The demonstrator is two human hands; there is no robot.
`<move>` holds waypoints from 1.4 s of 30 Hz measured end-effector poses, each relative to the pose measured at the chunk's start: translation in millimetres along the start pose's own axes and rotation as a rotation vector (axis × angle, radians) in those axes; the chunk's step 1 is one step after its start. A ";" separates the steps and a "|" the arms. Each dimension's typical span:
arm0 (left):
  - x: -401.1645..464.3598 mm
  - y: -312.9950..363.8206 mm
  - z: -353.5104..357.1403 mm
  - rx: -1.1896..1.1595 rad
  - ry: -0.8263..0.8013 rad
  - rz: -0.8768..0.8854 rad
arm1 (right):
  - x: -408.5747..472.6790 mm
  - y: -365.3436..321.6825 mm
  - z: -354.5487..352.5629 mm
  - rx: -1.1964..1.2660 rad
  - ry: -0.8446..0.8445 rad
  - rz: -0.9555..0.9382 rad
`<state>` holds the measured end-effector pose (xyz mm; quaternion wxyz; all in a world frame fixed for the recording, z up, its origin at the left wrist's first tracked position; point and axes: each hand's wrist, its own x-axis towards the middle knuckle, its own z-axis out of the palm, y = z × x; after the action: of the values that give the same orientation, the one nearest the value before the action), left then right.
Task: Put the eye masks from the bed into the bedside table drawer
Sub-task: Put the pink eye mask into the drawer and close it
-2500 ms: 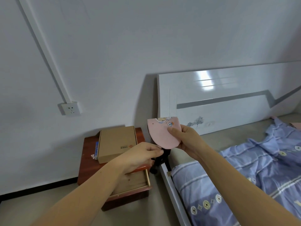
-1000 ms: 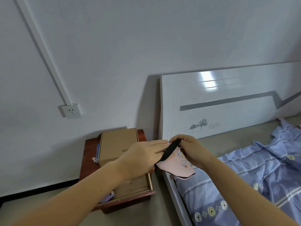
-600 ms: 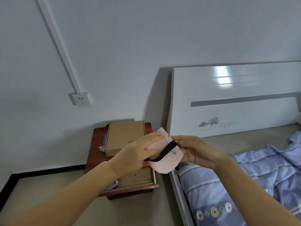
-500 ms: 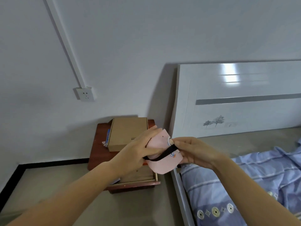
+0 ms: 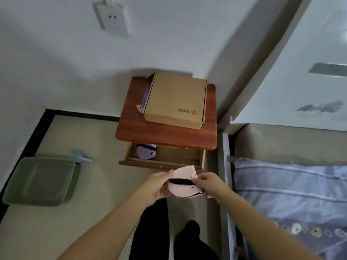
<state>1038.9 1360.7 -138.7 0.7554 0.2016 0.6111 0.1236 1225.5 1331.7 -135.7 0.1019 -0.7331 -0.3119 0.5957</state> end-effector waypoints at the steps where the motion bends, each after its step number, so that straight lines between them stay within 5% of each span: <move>1: 18.4 0.5 -7.7 -0.002 -0.008 -0.023 | 21.6 0.6 7.9 0.021 0.040 0.018; 8: 165.0 17.2 -43.2 0.678 0.356 0.319 | 164.3 -0.4 60.3 0.090 0.145 0.099; 11: 210.9 13.9 -45.0 0.762 0.425 0.396 | 209.5 -1.1 70.6 0.063 0.284 0.103; 14: 241.9 10.3 -44.1 0.849 0.392 0.342 | 239.1 3.6 72.2 -0.220 0.384 0.064; 18: 249.0 10.8 -43.2 0.898 0.278 0.257 | 249.6 10.7 72.9 -0.233 0.397 0.078; 21: 222.0 10.3 -46.7 0.704 0.239 0.326 | 234.3 7.6 68.9 -0.156 0.437 0.062; 24: 182.1 3.8 -64.4 0.268 0.246 0.168 | 192.5 11.5 63.8 0.195 0.442 0.057; 29: 139.7 -12.8 -108.5 -0.391 0.273 -0.185 | 137.2 34.1 74.7 0.819 0.004 0.379; 33: 138.9 -2.3 -117.3 -0.849 0.208 -0.137 | 140.6 30.8 69.8 1.387 0.025 0.314; 42: 135.9 42.7 -110.7 -0.886 0.051 0.044 | 146.9 -6.9 45.5 1.454 0.118 0.084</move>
<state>963.9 1474.4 -256.9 0.7507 -0.1318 0.5132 0.3945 1194.6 1412.1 -263.4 0.5566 -0.5226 0.1971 0.6151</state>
